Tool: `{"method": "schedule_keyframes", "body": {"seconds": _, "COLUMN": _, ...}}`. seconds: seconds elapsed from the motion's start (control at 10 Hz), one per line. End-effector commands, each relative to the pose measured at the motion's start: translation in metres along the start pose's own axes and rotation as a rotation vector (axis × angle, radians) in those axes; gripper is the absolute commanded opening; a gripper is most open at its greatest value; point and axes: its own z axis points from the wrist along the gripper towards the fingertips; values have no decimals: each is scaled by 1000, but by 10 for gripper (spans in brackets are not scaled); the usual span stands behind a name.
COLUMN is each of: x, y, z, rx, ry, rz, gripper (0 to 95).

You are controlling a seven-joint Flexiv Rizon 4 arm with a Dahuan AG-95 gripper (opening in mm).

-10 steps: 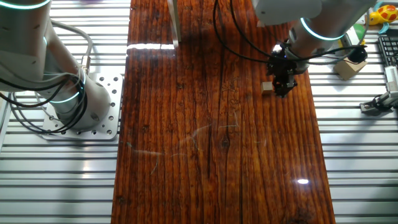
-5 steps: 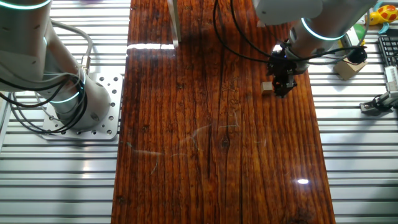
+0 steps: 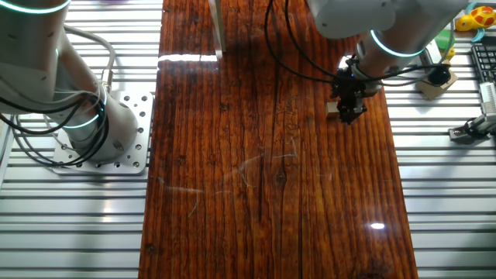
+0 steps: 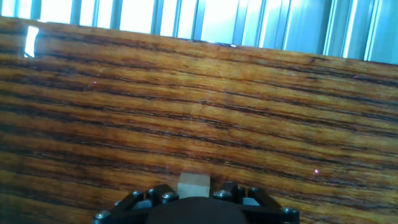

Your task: Put the object on the shelf

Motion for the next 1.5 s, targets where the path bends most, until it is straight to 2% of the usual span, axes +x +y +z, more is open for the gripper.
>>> {"method": "schedule_keyframes", "body": {"seconds": 0.1, "x": 0, "y": 0, "z": 2, "rx": 3, "ry": -2, "rz": -2, "gripper": 190}}
{"method": "schedule_keyframes", "body": {"seconds": 0.2, "x": 0, "y": 0, "z": 2, "rx": 4, "ry": -4, "rz": 5, "gripper": 0}}
{"method": "schedule_keyframes", "body": {"seconds": 0.4, "x": 0, "y": 1, "z": -8, "rx": -3, "ry": 1, "rz": 1, "gripper": 0}}
{"method": "schedule_keyframes", "body": {"seconds": 0.6, "x": 3, "y": 9, "z": -55, "rx": -44, "ry": 29, "rz": 1, "gripper": 0}}
{"method": "schedule_keyframes", "body": {"seconds": 0.7, "x": 6, "y": 15, "z": -74, "rx": -60, "ry": 39, "rz": 3, "gripper": 0}}
{"method": "schedule_keyframes", "body": {"seconds": 0.8, "x": 13, "y": 27, "z": -101, "rx": -81, "ry": 44, "rz": 8, "gripper": 0}}
{"method": "schedule_keyframes", "body": {"seconds": 0.9, "x": 16, "y": 36, "z": -116, "rx": -95, "ry": 44, "rz": 13, "gripper": 0}}
{"method": "schedule_keyframes", "body": {"seconds": 1.0, "x": 21, "y": 53, "z": -143, "rx": -112, "ry": 54, "rz": 34, "gripper": 0}}
{"method": "schedule_keyframes", "body": {"seconds": 1.1, "x": 24, "y": 64, "z": -157, "rx": -117, "ry": 62, "rz": 45, "gripper": 0}}
{"method": "schedule_keyframes", "body": {"seconds": 1.3, "x": 31, "y": 97, "z": -189, "rx": -141, "ry": 76, "rz": 80, "gripper": 0}}
{"method": "schedule_keyframes", "body": {"seconds": 1.5, "x": 32, "y": 128, "z": -210, "rx": -163, "ry": 93, "rz": 130, "gripper": 0}}
